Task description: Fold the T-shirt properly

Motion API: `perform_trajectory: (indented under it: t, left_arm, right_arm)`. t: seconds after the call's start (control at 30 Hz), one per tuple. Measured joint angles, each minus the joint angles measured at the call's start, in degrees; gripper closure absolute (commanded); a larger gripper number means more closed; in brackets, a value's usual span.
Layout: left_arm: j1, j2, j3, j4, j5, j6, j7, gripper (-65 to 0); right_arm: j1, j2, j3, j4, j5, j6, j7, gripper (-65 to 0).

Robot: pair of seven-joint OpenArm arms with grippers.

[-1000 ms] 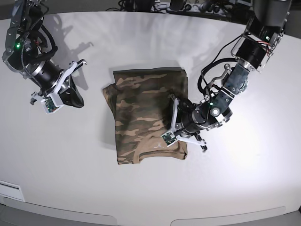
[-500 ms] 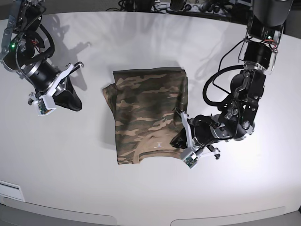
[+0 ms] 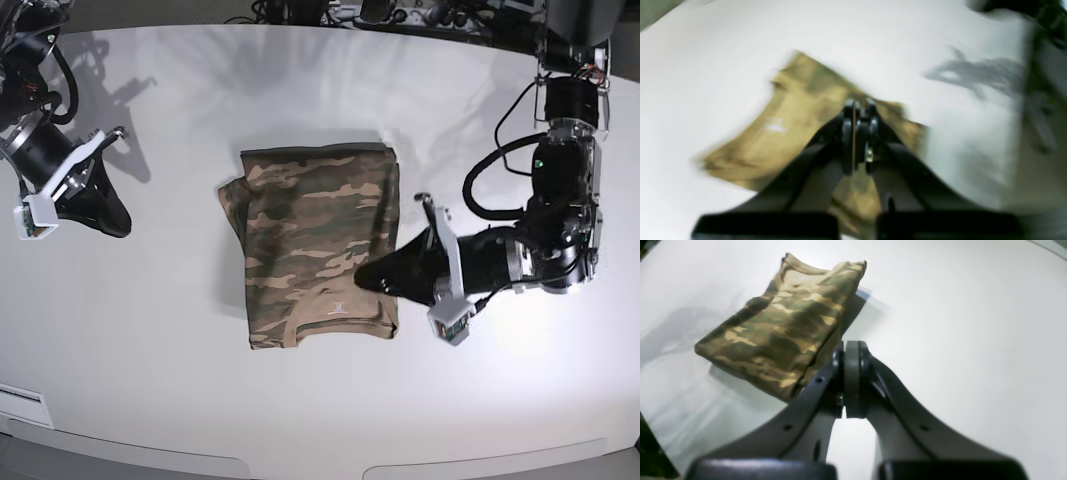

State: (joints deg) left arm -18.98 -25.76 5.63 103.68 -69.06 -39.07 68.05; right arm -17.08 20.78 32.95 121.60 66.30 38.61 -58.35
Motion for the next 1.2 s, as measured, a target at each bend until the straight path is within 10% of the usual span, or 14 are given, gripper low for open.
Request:
perform_trajectory:
  t: [0.27,1.2]
  left_arm:
    - [9.9,-5.9,-1.9,6.6,-14.5,-0.5,8.8,0.0]
    - [75.1,-8.3,-29.3,30.6,-14.5,-0.5,11.5,0.0]
  right_arm:
    - [-6.5,0.0,14.2,0.2,16.8,1.1,-10.4,0.0]
    - [-46.1,-0.6,26.0,0.6,17.7,1.3,-21.9,0.0]
